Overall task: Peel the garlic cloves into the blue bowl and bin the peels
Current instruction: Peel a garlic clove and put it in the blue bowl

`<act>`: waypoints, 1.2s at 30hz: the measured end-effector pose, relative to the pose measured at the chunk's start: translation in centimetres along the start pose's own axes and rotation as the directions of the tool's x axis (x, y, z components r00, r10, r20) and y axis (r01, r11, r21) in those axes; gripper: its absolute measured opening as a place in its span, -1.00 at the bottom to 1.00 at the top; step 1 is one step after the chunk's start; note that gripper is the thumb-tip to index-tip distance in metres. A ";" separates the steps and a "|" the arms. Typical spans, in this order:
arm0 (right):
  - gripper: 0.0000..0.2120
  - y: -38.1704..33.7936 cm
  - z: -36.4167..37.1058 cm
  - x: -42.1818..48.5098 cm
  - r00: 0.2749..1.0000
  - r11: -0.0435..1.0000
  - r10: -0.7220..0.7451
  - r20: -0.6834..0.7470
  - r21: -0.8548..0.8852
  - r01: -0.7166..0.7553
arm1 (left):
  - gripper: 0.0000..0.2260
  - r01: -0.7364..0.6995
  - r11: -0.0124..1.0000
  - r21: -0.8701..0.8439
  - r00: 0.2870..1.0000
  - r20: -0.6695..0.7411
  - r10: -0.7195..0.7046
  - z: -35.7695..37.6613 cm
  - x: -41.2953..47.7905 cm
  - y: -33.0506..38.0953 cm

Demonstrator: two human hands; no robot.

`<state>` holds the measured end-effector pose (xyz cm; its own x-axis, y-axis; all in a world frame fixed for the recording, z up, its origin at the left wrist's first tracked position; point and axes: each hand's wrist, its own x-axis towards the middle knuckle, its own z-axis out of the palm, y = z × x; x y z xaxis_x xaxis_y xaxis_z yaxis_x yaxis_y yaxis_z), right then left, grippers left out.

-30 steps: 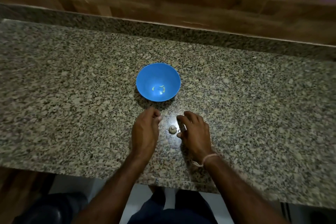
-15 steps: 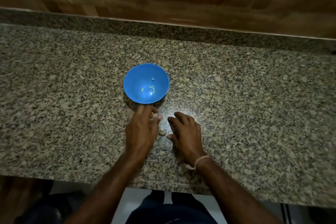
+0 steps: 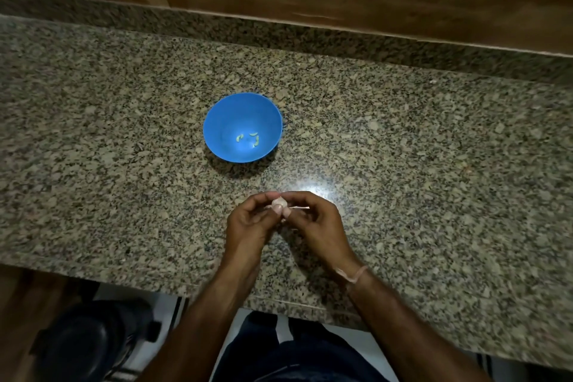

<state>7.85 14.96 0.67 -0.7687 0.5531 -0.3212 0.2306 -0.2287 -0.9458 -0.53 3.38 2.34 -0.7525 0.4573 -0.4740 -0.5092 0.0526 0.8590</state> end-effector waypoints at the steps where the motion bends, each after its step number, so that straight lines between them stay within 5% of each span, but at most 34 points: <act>1: -0.78 -0.6 -0.1 -0.3 1.000 0.999 0.008 0.007 0.046 -0.009 | -0.80 -0.004 1.000 -0.026 1.000 -0.001 0.004 0.2 -0.4 0.1; 11: -0.74 -3.2 -1.4 -1.6 0.998 0.982 -0.023 0.058 0.190 0.012 | -0.70 -0.023 0.987 -0.159 1.000 -0.004 0.023 1.7 -1.5 1.3; 22: -0.87 -4.0 -1.9 -1.6 0.962 0.966 -0.257 -0.096 -0.036 0.255 | -0.79 0.031 0.986 -0.163 0.998 0.055 -0.022 3.1 -2.0 2.0; 36: -0.93 -4.6 -1.6 -2.3 0.967 0.978 -0.207 -0.149 -0.054 0.201 | -0.82 -0.042 0.995 -0.086 0.998 0.036 0.045 3.3 -2.4 1.9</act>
<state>9.50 15.98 5.65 -0.7024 0.7013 -0.1218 0.1030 -0.0691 -0.9923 1.68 5.31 5.70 -0.7591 0.4912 -0.4272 -0.5109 -0.0428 0.8585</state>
